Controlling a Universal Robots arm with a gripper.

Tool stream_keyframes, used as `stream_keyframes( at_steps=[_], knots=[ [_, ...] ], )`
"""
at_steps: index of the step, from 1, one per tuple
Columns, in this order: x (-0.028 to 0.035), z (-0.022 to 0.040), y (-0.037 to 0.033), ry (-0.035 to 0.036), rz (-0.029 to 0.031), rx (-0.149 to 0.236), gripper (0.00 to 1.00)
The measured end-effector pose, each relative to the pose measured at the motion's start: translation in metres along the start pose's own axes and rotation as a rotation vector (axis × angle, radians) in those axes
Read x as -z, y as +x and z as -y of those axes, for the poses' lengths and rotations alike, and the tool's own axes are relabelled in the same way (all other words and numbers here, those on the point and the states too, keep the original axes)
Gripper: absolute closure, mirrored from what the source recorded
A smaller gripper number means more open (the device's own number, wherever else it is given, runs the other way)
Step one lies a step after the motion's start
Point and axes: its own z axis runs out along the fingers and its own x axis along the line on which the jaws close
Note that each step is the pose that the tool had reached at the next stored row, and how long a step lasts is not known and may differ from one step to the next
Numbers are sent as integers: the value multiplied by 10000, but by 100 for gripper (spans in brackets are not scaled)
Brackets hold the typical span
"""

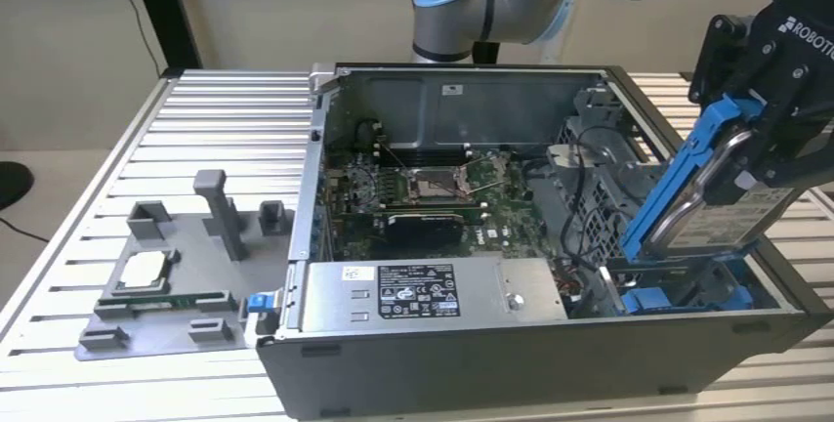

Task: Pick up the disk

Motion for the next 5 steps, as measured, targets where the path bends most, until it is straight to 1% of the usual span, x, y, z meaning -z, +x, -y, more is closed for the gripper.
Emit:
stream_keyframes(
  at_steps=[5],
  knots=[
    [-2,0,0,0,0,3,100]
  ],
)
